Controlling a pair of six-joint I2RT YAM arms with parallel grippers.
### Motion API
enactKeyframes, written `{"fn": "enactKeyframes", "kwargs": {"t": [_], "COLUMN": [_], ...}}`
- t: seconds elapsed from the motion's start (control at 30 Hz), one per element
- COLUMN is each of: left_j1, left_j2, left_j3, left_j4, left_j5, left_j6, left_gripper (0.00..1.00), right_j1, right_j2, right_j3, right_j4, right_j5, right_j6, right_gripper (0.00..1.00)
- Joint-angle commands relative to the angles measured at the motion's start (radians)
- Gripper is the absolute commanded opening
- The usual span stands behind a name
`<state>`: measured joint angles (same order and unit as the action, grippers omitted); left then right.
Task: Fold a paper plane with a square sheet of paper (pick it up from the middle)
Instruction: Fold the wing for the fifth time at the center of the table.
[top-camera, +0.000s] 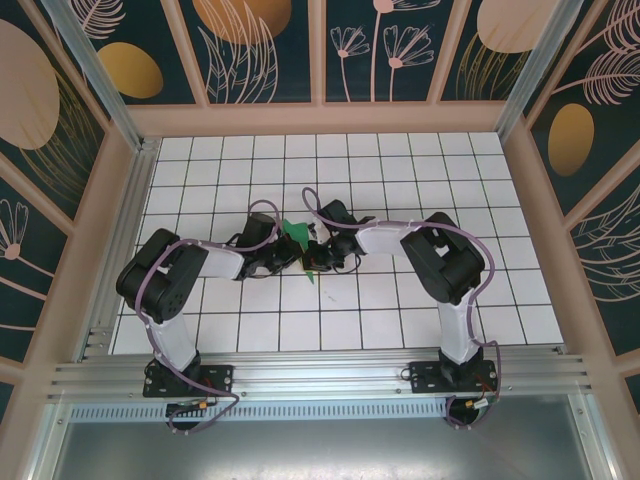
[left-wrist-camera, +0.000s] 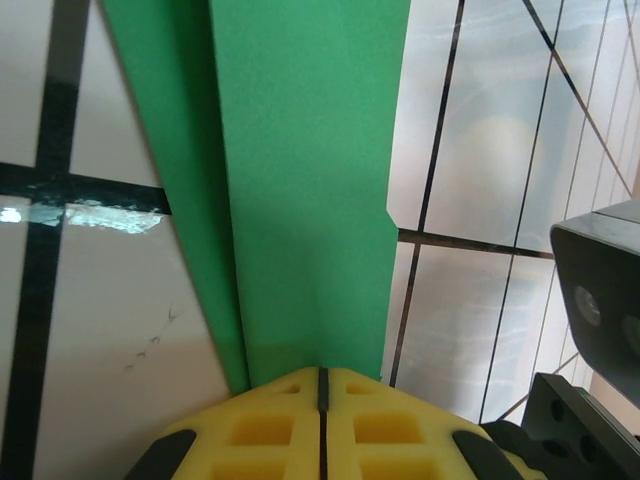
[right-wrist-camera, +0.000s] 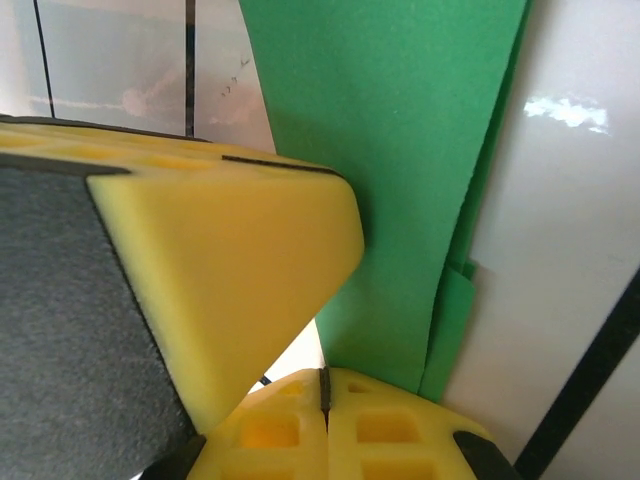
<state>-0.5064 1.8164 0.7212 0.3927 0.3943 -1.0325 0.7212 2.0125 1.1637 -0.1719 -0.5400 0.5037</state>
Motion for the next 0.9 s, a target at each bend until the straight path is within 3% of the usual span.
{"fn": "enactKeyframes", "kwargs": {"t": [0.0, 0.33, 0.87], "left_j1": [-0.004, 0.096, 0.153], "left_j2": [0.051, 0.074, 0.138], "left_j3": [0.019, 0.087, 0.246], "left_j4": [-0.133, -0.186, -0.316], "left_j5": [-0.103, -0.16, -0.222], "left_j6": [0.0, 0.029, 0.089], "left_gripper": [0.09, 0.1, 0.12], "right_j1": [0.022, 0.05, 0.075], "right_j2": [0.137, 0.156, 0.163], "right_j3": [-0.07, -0.088, -0.134], "right_j4": [-0.193, -0.226, -0.251], "right_j5": [0.244, 0.298, 0.342], "right_j6": [-0.005, -0.033, -0.053], "right_gripper": [0.0, 0.0, 0.0]}}
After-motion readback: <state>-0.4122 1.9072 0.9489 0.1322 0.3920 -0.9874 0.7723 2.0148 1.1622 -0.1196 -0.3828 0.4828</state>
